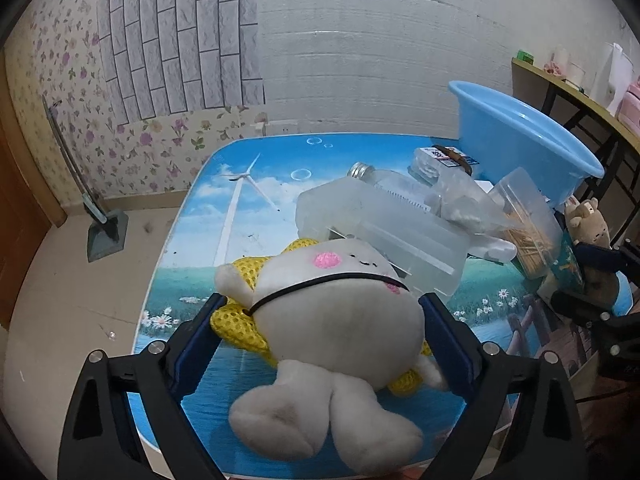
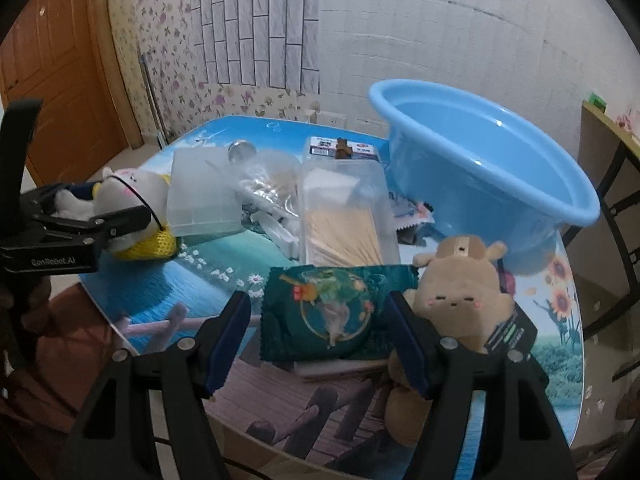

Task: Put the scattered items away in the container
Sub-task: 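Grasp the white plush toy with the left gripper while the right grasps the green packet, then carry the white plush and green packet over the blue basin with both grippers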

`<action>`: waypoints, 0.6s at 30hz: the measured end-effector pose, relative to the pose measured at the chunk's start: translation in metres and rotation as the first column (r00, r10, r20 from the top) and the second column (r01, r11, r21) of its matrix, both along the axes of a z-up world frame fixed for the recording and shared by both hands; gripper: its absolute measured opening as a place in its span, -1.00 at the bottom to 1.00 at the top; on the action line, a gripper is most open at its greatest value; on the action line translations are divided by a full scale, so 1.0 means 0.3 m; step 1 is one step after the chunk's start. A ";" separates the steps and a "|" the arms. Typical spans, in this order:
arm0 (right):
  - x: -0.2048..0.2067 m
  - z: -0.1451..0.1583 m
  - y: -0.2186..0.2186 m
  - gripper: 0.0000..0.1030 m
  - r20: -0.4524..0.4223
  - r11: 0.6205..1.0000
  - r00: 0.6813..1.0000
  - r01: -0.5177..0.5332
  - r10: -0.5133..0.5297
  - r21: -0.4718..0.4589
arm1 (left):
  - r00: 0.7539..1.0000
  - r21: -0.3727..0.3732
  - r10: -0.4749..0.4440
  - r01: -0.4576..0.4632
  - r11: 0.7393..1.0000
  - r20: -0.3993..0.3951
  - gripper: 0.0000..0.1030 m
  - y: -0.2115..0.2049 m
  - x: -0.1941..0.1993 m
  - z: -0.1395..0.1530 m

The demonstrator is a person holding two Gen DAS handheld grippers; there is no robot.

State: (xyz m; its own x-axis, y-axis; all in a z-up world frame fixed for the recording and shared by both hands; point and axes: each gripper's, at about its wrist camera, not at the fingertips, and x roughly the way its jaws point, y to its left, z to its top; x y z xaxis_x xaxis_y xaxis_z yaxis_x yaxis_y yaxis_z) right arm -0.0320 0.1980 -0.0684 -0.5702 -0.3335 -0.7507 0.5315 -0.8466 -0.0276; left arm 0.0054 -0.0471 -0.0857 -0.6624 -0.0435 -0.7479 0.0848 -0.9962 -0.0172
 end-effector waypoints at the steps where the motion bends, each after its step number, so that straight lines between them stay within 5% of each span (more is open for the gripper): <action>1: 0.000 -0.004 -0.009 0.34 -0.007 1.000 1.000 -0.002 0.002 0.019 | 1.000 0.006 -0.001 0.001 1.000 0.001 0.83 -0.003 -0.002 -0.002; 5: 0.000 -0.021 -0.026 0.30 -0.037 0.998 0.999 -0.003 0.006 0.070 | 1.000 0.008 -0.002 0.003 1.000 -0.009 0.76 -0.003 0.004 0.003; 8: -0.006 -0.021 -0.020 -0.14 -0.054 0.997 0.999 0.013 -0.009 0.082 | 1.000 0.009 0.000 0.000 1.000 -0.023 0.64 -0.001 0.015 0.020; 12: -0.012 -0.002 0.021 -0.40 -0.019 1.000 1.000 0.006 -0.006 -0.004 | 0.999 0.023 0.019 -0.018 1.000 -0.042 0.63 -0.007 0.031 0.049; 14: 0.002 0.013 0.026 -0.77 -0.023 0.999 0.999 -0.027 0.026 -0.035 | 0.998 0.026 0.024 -0.023 0.999 -0.063 0.63 -0.007 0.044 0.072; 18: 0.026 0.031 0.021 -0.83 -0.033 0.996 0.998 -0.062 0.060 -0.063 | 0.995 0.014 0.030 -0.029 0.999 -0.095 0.63 -0.003 0.057 0.124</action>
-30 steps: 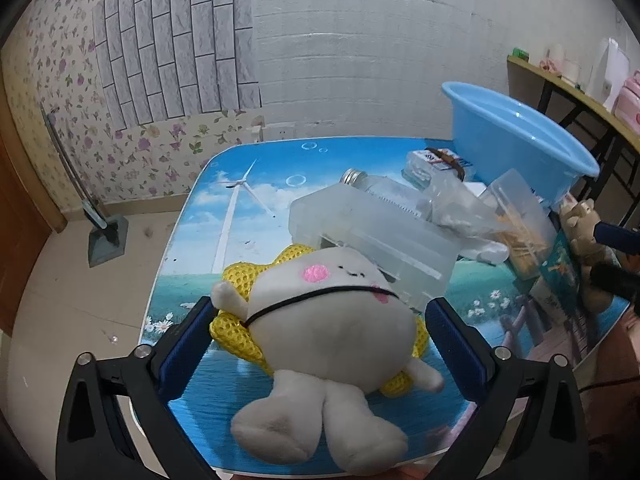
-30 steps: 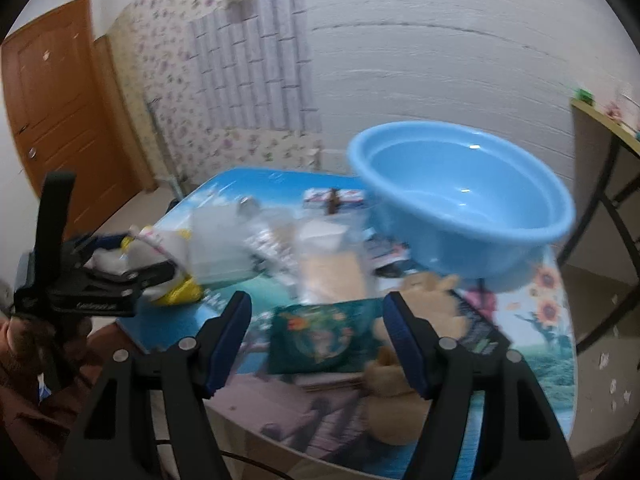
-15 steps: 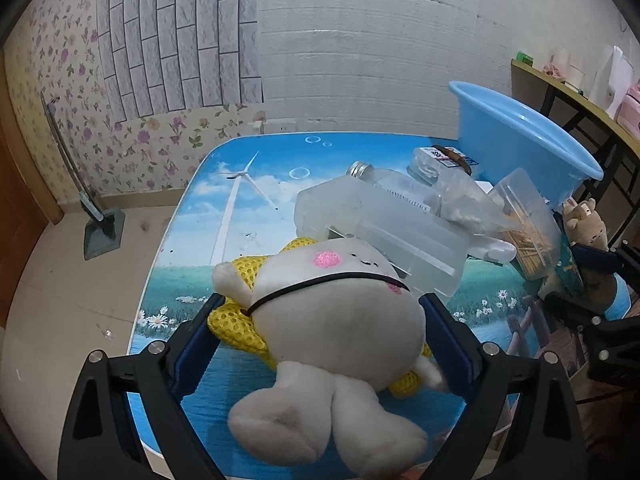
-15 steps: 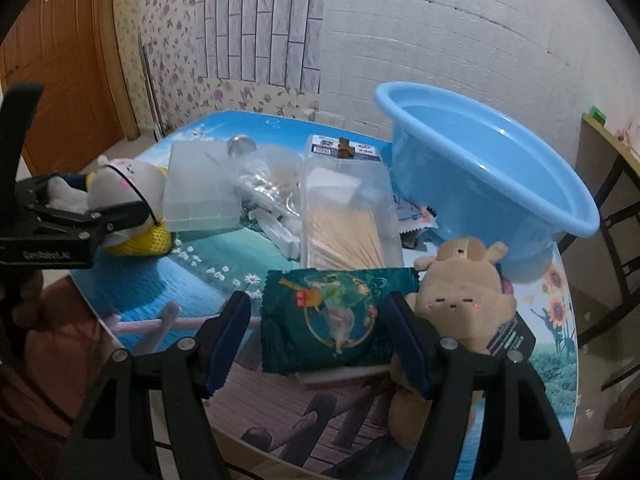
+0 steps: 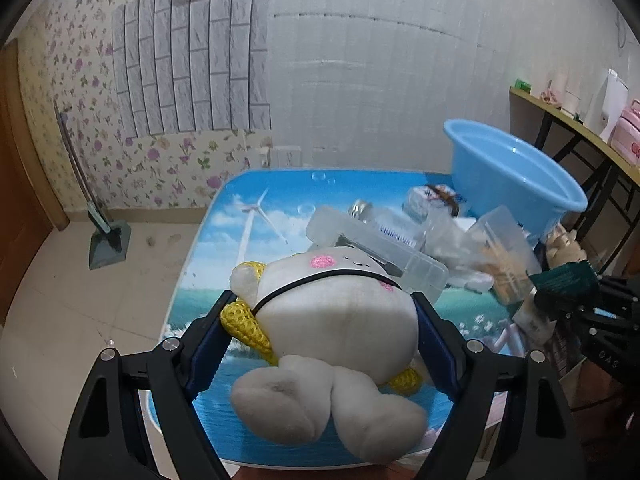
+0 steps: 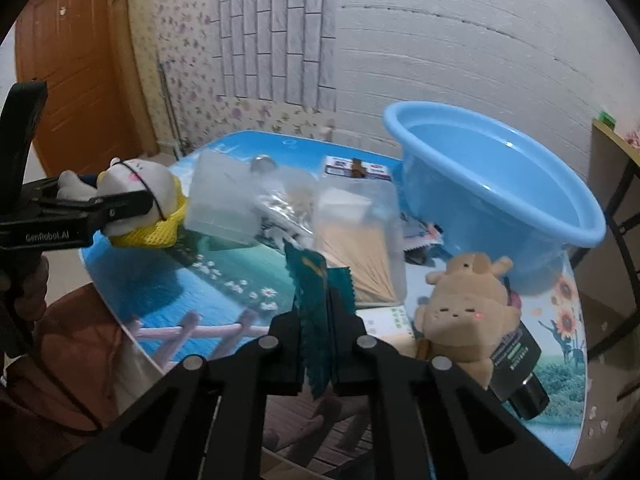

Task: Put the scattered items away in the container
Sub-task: 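Carry the white plush and green packet over the blue basin with both grippers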

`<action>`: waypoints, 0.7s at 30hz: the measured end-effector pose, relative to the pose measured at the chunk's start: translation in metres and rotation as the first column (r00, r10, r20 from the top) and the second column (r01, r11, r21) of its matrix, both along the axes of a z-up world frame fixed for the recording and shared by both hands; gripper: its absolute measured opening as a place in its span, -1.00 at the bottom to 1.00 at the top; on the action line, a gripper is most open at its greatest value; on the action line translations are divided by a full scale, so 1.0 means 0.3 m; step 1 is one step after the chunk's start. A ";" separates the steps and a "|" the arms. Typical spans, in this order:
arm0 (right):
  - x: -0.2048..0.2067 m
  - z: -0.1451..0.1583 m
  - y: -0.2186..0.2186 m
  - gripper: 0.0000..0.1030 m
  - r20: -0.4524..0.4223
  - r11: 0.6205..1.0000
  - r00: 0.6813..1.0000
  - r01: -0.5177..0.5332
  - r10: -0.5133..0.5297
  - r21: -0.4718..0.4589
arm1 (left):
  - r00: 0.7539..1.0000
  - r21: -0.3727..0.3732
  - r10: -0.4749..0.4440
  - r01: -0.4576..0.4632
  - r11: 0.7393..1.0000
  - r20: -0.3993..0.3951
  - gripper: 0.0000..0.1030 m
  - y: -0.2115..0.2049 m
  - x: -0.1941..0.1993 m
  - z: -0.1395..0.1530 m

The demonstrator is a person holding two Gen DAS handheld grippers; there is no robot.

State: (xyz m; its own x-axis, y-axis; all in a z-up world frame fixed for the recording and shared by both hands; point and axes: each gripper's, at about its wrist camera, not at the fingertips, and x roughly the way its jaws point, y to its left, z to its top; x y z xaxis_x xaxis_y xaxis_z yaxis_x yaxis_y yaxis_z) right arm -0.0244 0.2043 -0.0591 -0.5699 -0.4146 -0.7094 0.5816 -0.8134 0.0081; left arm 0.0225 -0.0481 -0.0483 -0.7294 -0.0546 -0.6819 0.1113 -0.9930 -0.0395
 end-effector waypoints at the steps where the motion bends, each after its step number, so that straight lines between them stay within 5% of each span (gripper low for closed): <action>1: -0.002 0.005 0.004 -0.83 0.003 1.000 1.000 0.001 -0.001 -0.009 | 1.000 0.001 0.002 -0.002 1.000 -0.005 0.63 0.001 0.000 0.018; 6: -0.023 0.091 0.030 -0.84 -0.040 0.999 0.999 0.031 -0.033 -0.044 | 0.999 -0.029 -0.017 0.016 0.999 -0.038 0.62 0.026 -0.033 0.166; 12: -0.055 0.256 0.104 -0.84 -0.083 0.979 0.989 0.109 -0.125 -0.170 | 0.982 -0.088 -0.141 0.131 0.988 -0.125 0.63 0.156 -0.115 0.327; 21: -0.082 0.314 0.207 -0.84 -0.063 0.961 0.983 0.153 -0.171 -0.229 | 0.957 -0.008 -0.252 0.253 0.967 -0.147 0.63 0.367 -0.230 0.352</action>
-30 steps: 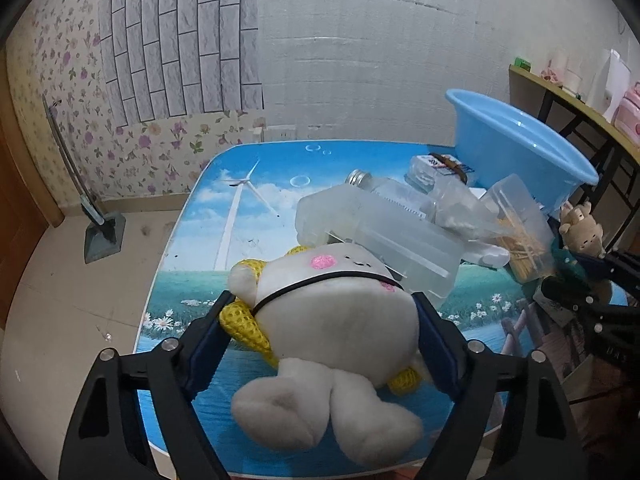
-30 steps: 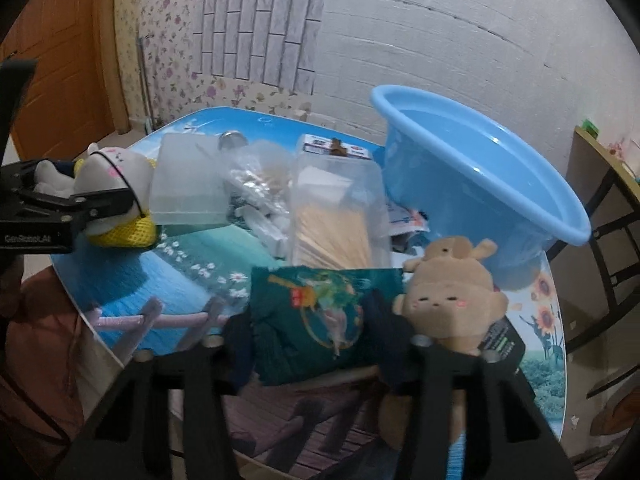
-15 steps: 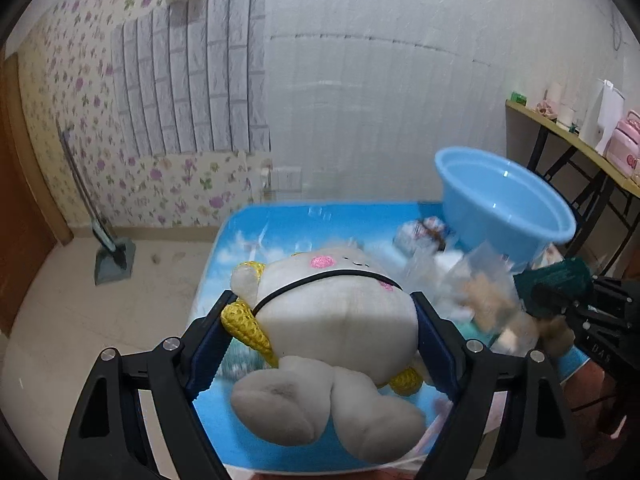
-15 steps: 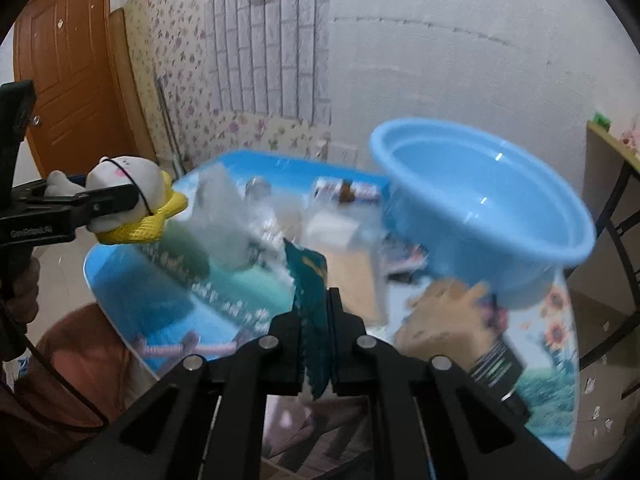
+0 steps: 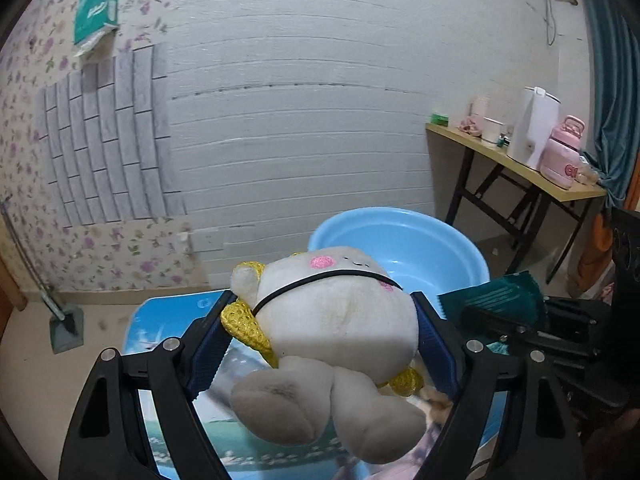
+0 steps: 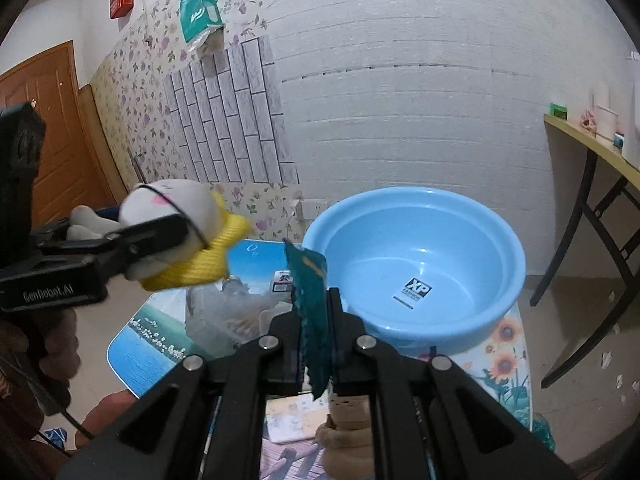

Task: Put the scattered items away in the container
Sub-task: 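Carry the white plush and green packet over the blue basin with both grippers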

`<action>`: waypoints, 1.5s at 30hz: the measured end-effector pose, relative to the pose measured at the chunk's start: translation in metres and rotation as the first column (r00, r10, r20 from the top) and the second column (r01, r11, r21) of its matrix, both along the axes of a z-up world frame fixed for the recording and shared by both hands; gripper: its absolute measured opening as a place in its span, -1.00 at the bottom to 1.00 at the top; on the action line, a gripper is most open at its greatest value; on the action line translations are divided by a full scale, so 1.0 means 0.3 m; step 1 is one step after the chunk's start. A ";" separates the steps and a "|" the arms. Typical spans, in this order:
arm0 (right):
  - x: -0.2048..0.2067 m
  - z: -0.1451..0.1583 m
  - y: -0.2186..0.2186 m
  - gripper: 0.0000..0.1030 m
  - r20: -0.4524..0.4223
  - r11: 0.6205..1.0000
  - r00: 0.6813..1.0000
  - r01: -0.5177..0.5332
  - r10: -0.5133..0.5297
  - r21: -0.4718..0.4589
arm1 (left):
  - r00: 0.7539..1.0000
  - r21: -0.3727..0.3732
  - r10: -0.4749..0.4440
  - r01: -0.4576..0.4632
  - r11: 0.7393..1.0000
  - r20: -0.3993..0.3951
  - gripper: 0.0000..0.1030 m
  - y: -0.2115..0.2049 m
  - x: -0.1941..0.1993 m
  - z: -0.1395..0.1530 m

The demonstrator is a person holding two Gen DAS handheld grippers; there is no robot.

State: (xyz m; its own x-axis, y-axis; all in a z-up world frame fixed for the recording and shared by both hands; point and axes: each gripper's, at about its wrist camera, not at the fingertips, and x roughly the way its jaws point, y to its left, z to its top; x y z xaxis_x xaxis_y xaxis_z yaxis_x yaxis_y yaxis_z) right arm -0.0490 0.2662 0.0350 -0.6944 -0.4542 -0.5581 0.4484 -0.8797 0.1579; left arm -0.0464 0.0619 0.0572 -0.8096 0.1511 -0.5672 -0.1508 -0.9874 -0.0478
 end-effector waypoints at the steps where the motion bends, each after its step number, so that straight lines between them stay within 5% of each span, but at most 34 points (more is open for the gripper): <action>1: -0.006 0.002 0.000 -0.84 -0.002 1.000 1.000 -0.003 0.003 -0.003 | 1.000 0.002 -0.006 0.006 1.000 0.007 0.63 0.010 -0.010 -0.002; 15: -0.151 0.040 0.059 -0.84 -0.042 0.998 0.999 0.032 -0.034 -0.057 | 0.997 -0.014 -0.041 0.042 0.999 0.060 0.63 0.102 -0.188 -0.048; 30: -0.315 -0.072 0.163 -0.84 -0.013 0.992 0.997 0.080 -0.082 -0.093 | 0.991 -0.050 -0.087 0.092 0.994 0.101 0.65 0.224 -0.364 -0.161; 45: -0.430 -0.179 0.124 -0.83 0.076 0.995 0.995 0.073 -0.068 -0.065 | 0.979 0.011 -0.113 0.113 0.994 0.169 0.75 0.184 -0.399 -0.237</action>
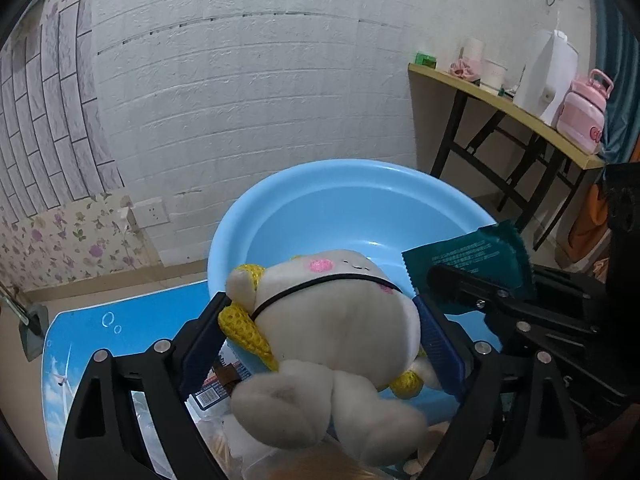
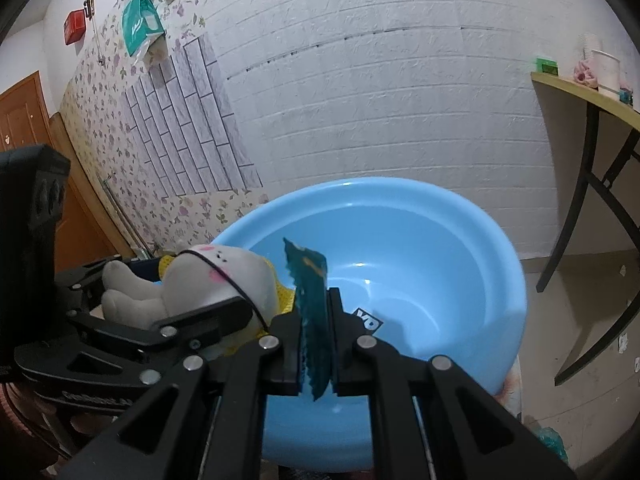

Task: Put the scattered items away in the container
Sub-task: 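Carry the white plush and green packet over the blue basin with both grippers, then open both grippers to drop the plush and packet into the basin, then move both grippers back toward the remaining items on the table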

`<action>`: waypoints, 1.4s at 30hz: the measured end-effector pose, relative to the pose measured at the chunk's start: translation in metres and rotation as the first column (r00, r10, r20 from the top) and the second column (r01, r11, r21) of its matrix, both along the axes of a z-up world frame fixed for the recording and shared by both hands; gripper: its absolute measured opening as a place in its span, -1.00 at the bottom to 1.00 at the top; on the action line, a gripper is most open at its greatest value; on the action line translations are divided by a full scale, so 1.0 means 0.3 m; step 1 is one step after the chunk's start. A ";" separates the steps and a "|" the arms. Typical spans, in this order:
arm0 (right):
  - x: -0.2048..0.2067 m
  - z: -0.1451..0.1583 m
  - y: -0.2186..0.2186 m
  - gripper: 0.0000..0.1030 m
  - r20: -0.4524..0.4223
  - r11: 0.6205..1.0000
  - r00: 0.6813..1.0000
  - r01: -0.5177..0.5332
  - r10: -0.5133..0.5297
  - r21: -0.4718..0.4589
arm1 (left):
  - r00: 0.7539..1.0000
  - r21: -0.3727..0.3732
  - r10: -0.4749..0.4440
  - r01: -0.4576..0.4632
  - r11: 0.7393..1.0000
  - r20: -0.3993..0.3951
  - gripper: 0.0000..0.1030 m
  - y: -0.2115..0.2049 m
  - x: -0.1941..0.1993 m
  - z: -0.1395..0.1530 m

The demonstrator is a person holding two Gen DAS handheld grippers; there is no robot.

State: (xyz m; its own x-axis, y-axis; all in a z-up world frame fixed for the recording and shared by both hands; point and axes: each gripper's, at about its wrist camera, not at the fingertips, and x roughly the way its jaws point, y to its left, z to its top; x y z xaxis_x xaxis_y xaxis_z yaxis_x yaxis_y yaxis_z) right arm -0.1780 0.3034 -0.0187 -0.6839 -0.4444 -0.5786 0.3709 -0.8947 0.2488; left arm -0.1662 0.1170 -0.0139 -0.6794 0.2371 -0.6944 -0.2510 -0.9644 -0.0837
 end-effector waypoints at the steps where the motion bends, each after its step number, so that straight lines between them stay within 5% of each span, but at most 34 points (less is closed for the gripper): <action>1: -0.001 -0.002 -0.001 -0.83 0.001 1.000 1.000 0.000 0.000 0.001 | 1.000 0.000 -0.001 0.001 1.000 -0.003 0.75 -0.001 0.003 0.001; 23: 0.002 -0.013 -0.043 -0.62 0.002 0.995 1.000 0.008 -0.008 0.104 | 0.996 0.053 -0.023 0.027 0.998 -0.084 0.89 -0.066 0.062 0.064; 42: 0.190 0.103 -0.054 -0.62 -0.062 0.991 0.998 0.032 -0.024 0.131 | 0.981 0.061 0.093 -0.084 0.995 -0.170 0.89 -0.269 0.362 0.143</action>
